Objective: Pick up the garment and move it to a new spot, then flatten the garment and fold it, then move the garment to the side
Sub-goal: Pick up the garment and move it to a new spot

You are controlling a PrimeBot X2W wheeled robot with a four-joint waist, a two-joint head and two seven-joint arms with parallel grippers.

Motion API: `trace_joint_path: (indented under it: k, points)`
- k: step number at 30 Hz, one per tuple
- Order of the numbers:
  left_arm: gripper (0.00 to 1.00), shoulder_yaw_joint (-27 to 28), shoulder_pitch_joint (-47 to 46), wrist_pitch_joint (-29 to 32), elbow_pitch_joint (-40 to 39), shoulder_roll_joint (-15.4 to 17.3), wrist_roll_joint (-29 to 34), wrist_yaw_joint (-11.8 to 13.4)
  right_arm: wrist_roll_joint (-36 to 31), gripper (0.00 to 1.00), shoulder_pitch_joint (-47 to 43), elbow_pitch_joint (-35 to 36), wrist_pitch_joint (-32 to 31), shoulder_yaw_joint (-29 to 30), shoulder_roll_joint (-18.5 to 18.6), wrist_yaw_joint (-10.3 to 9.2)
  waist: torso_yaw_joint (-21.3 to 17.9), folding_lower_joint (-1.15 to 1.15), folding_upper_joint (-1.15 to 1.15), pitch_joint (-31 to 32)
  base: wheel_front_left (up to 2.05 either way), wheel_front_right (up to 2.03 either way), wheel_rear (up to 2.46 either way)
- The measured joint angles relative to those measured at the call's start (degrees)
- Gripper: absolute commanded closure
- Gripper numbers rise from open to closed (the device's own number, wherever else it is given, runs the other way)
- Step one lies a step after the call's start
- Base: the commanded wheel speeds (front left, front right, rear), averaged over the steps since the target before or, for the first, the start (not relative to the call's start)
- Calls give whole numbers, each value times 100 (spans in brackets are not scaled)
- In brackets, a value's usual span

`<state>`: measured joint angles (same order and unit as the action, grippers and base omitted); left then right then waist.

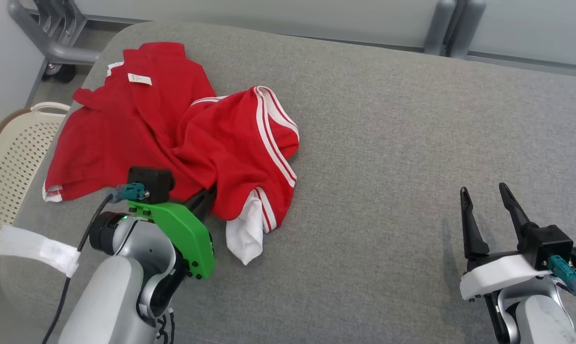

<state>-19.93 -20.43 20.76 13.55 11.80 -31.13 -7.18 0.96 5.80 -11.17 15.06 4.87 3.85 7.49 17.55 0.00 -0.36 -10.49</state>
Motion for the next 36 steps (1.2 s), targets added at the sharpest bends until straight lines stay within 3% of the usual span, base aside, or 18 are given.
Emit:
trace_joint_path:
  k: [8, 16, 25, 32, 36]
  points:
    - [100, -118, 226, 423, -1471, 81, 127, 321, 107, 0, -88, 10, 0, -10, -81, 0, -300, 0, 0, 165, 0, 0, 0]
    - [100, -610, 131, 721, -2207, -114, 193, 307, 209, 0, -168, 18, 0, -16, -97, 0, -763, 0, 0, 239, 0, 0, 0]
    - [100, -994, -528, 950, -2272, -447, 287, 263, 444, 0, -53, 54, 0, -167, -104, 0, -1384, 0, 0, 272, 0, 0, 0]
    - [100, -1403, -1110, 1092, -1964, -737, 333, 261, 669, 0, -53, 135, 0, -193, -103, 0, -2185, 0, 0, 292, 0, 0, 0]
    - [100, -1506, -1464, 912, -1633, -856, 235, 441, 771, 0, -96, 134, 0, -182, -101, 0, -2690, 0, 0, 282, 0, 0, 0]
